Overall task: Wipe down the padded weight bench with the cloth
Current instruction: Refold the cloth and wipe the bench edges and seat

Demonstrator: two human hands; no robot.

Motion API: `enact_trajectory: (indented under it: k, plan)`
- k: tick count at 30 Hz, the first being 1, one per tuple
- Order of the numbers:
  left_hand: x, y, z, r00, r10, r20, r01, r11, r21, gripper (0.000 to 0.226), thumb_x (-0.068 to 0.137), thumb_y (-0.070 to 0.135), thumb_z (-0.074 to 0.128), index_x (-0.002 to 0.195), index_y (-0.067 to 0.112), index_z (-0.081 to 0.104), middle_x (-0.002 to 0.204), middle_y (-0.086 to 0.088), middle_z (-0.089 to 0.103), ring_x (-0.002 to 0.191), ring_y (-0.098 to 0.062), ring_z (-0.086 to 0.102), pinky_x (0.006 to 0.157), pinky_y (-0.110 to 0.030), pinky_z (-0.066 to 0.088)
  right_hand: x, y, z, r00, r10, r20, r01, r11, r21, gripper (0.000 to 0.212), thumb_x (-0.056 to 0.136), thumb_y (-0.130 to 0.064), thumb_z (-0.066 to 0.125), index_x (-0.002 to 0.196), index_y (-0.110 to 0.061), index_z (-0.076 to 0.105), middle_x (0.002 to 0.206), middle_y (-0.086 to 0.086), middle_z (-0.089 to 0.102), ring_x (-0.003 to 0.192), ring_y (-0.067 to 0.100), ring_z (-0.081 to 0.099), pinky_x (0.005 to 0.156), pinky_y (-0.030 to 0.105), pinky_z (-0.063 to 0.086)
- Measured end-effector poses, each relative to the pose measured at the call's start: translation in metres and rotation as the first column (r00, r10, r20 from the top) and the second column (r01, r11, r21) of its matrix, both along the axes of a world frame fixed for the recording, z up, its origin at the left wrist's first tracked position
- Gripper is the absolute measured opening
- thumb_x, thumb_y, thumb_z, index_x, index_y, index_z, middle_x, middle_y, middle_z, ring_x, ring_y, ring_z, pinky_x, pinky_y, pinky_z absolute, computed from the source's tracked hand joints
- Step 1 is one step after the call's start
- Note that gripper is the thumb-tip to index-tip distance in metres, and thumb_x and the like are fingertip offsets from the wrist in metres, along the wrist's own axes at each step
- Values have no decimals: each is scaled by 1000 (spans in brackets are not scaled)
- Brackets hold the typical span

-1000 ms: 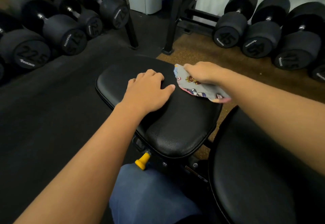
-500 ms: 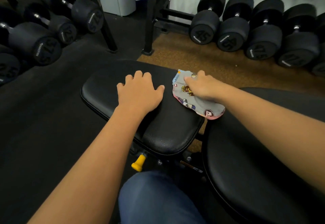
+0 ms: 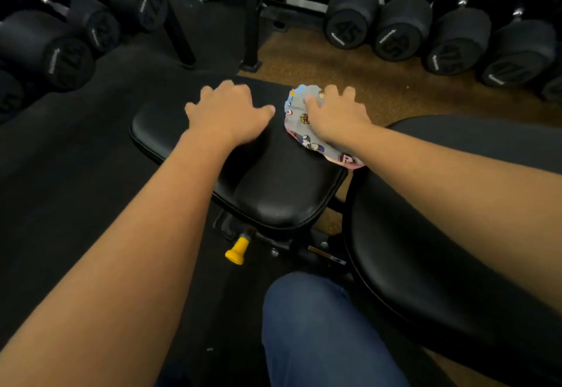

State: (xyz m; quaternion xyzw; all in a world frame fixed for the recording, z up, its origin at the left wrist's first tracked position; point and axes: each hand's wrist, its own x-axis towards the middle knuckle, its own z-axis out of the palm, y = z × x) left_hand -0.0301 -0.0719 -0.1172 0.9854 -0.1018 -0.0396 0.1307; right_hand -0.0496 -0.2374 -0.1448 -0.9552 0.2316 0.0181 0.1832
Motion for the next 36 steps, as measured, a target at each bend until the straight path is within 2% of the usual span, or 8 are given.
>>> enact_trajectory:
  k: [3,7,12,21,24,28,32,36]
  plan:
    - [3,0,3,1000,-3,23,3,1000,2,55,85,62,45,115,19,60,135,-9,46,128,-38,37,101,-57,30,-24,15,3,999,37,-11,-37,999,-10,59,99,-48,28,150,-20,16,152,14,12,131,46,24,101,50,30]
    - [3,2,1,1000,-3,14,3,1000,-4,55,85,64,45,114,20,61,136,-8,46,128,-38,37,101,-55,30,-57,27,2,983,147,-110,-147,989,14,62,101,-48,26,153,-25,3,159,9,-16,140,49,-3,111,54,16]
    - [7,6,1,1000,-8,-11,7,1000,-30,57,83,66,45,112,21,62,133,-9,49,127,-37,40,103,-54,34,-36,21,3,994,108,0,-108,994,-9,56,99,-47,29,149,-24,19,159,11,-4,139,49,5,109,55,21]
    - [-8,8,-7,997,-61,39,66,988,-140,58,81,64,49,119,21,60,132,-6,48,125,-33,43,104,-52,35,-75,21,10,928,323,-188,-317,946,61,66,99,-50,30,153,-32,-5,160,5,-21,140,49,-18,113,57,4]
    - [-25,7,-14,961,-215,172,256,928,-271,51,83,53,55,122,21,59,132,-2,49,124,-26,45,104,-48,36,-70,2,30,860,444,-250,-436,895,90,68,96,-48,38,153,-35,3,162,6,-7,146,38,-2,116,52,11]
    - [-54,-11,-13,886,-407,223,460,832,-309,47,81,48,53,120,22,59,125,-1,53,118,-23,48,101,-43,38,-70,-27,53,810,569,-141,-551,821,149,56,95,-29,50,148,-29,32,150,0,38,133,17,38,107,35,32]
    - [-79,-53,-20,852,-501,154,515,854,-71,57,85,52,51,133,23,45,141,-2,42,131,-23,36,107,-45,32,-58,-53,51,932,361,48,-364,920,148,40,93,-18,53,132,-25,53,132,1,56,118,15,51,90,27,37]
    - [-96,-69,-39,871,-465,157,436,880,187,56,93,52,33,145,32,25,158,-10,14,145,-33,10,113,-56,12,-45,-63,38,952,299,66,-304,949,79,33,97,-23,45,128,-23,58,133,2,57,120,18,50,86,24,32]
